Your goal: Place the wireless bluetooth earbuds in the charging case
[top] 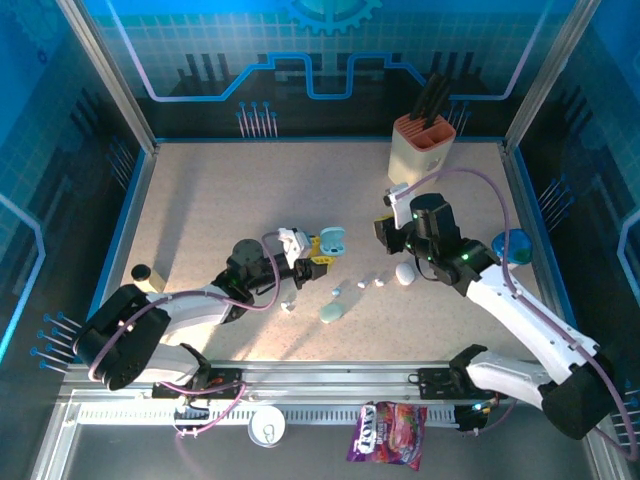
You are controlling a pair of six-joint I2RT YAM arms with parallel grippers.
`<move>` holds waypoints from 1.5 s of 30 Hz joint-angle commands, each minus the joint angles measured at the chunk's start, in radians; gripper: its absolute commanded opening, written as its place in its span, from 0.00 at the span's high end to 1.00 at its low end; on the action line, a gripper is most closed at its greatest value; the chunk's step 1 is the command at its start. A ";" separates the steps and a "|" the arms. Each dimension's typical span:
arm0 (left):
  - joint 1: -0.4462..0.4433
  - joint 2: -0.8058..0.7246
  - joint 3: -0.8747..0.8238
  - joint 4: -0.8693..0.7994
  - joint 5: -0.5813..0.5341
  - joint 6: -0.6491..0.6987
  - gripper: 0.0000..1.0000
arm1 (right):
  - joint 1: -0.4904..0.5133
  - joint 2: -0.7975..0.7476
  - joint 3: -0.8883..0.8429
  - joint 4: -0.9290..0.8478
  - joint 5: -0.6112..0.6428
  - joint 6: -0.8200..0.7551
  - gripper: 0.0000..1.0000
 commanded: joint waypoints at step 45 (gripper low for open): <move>0.007 -0.007 0.048 -0.015 0.032 -0.010 0.74 | 0.204 0.189 0.133 -0.051 -0.137 -0.213 0.65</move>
